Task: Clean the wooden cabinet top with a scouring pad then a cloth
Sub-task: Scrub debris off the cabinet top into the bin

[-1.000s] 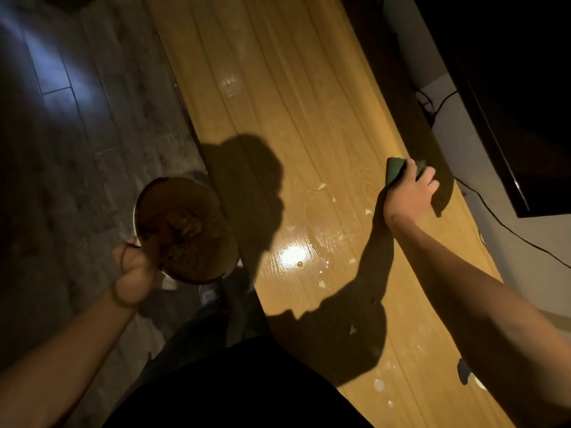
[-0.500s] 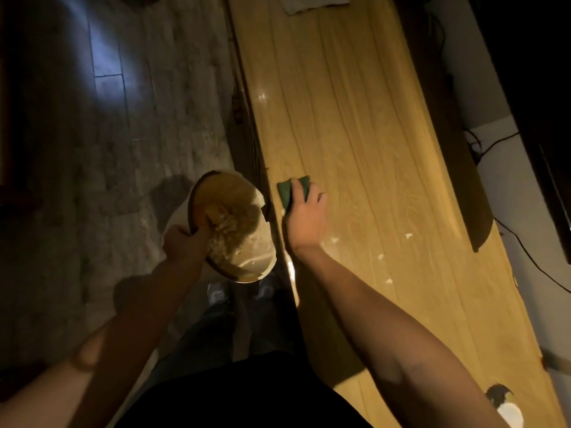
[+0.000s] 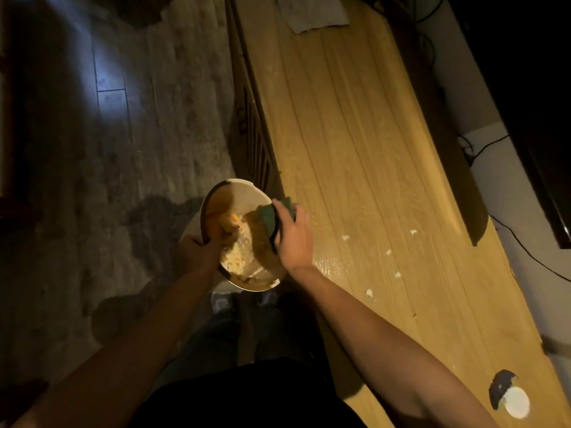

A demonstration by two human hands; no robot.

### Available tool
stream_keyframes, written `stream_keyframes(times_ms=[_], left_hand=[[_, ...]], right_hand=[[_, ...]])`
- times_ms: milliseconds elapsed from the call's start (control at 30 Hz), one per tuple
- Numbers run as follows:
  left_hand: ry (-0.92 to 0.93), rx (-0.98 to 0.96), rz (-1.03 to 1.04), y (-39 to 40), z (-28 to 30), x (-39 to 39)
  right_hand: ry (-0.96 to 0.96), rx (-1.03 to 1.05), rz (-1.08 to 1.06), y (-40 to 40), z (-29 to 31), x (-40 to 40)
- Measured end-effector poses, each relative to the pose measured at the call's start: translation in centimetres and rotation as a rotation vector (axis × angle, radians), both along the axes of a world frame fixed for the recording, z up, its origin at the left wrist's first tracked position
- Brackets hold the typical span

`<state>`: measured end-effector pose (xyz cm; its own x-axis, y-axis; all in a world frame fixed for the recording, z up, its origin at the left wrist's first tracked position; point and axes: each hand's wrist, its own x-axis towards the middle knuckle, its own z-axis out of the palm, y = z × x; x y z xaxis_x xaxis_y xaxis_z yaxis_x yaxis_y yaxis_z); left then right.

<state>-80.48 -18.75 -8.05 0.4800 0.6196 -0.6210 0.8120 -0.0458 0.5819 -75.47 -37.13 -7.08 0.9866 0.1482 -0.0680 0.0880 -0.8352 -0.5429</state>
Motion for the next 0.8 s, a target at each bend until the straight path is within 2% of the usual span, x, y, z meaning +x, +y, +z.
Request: stream_keyframes(times_ms=[233, 433, 600, 733, 800], left_hand=[[0.029, 0.003, -0.058, -1.5, 0.4, -0.6], [0.010, 0.129, -0.042, -2.6, 0.2, -1.1], [0.064, 0.073, -0.016, -3.2, -0.2, -1.2], [-0.049, -0.034, 0.017, -4.4, 0.1, -1.7], [-0.073, 0.007, -0.045, -4.4, 0.2, -2.4]], right_hand=[[-0.080, 0.051, -0.387, -14.5, 2.8, 4.5], [-0.117, 0.041, -0.676, -28.6, 3.2, 5.7], [-0.003, -0.037, -0.794, -37.8, 1.9, 5.3], [0.095, -0.075, -0.911, -42.0, 0.8, 5.5], [0.102, -0.072, -0.959, -42.6, 0.2, 5.2]])
